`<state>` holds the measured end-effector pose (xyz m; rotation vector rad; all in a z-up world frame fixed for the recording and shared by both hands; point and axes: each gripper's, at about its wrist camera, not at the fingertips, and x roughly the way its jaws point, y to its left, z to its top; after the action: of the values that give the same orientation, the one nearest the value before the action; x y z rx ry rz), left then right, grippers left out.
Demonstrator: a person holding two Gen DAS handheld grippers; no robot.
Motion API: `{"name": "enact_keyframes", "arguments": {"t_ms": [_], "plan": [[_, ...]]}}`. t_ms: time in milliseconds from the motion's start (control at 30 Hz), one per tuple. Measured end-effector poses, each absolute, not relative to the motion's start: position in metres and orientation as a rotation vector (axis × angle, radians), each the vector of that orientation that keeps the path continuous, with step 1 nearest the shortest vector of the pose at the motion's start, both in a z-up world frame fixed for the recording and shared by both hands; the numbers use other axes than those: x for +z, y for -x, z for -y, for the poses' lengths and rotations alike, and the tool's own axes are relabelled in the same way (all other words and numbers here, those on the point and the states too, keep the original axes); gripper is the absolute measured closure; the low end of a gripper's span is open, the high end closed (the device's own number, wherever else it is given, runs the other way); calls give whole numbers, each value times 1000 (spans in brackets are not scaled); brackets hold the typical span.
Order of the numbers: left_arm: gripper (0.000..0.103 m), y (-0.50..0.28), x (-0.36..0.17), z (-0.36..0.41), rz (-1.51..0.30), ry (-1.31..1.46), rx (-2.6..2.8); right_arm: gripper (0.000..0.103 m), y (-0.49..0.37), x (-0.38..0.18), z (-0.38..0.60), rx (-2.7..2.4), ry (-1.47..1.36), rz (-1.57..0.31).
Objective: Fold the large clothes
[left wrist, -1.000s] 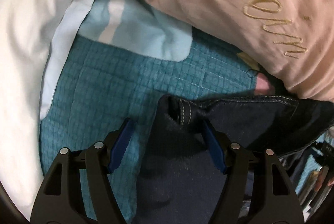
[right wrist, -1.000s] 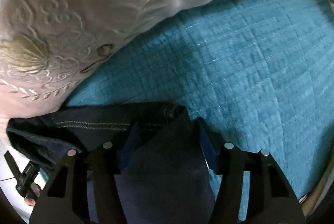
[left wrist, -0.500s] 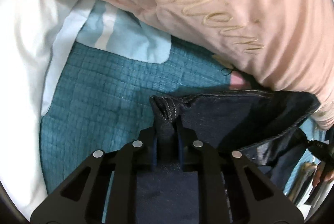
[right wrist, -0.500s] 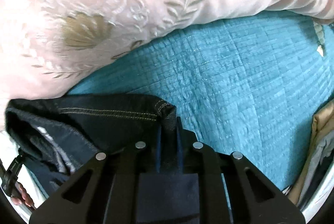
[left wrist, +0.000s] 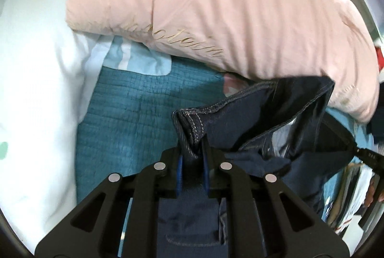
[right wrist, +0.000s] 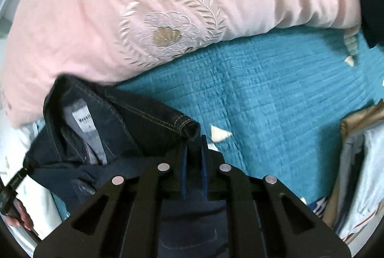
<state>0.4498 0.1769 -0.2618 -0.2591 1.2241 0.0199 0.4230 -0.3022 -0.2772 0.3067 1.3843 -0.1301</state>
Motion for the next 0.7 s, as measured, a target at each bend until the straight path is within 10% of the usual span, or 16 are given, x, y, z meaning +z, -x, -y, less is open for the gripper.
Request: {"name": "enact_keyframes", "arguments": {"t_ms": [700], "plan": [[91, -240, -199, -175, -1112, 264, -13, 95, -229, -188, 300, -33, -372, -1283]]}}
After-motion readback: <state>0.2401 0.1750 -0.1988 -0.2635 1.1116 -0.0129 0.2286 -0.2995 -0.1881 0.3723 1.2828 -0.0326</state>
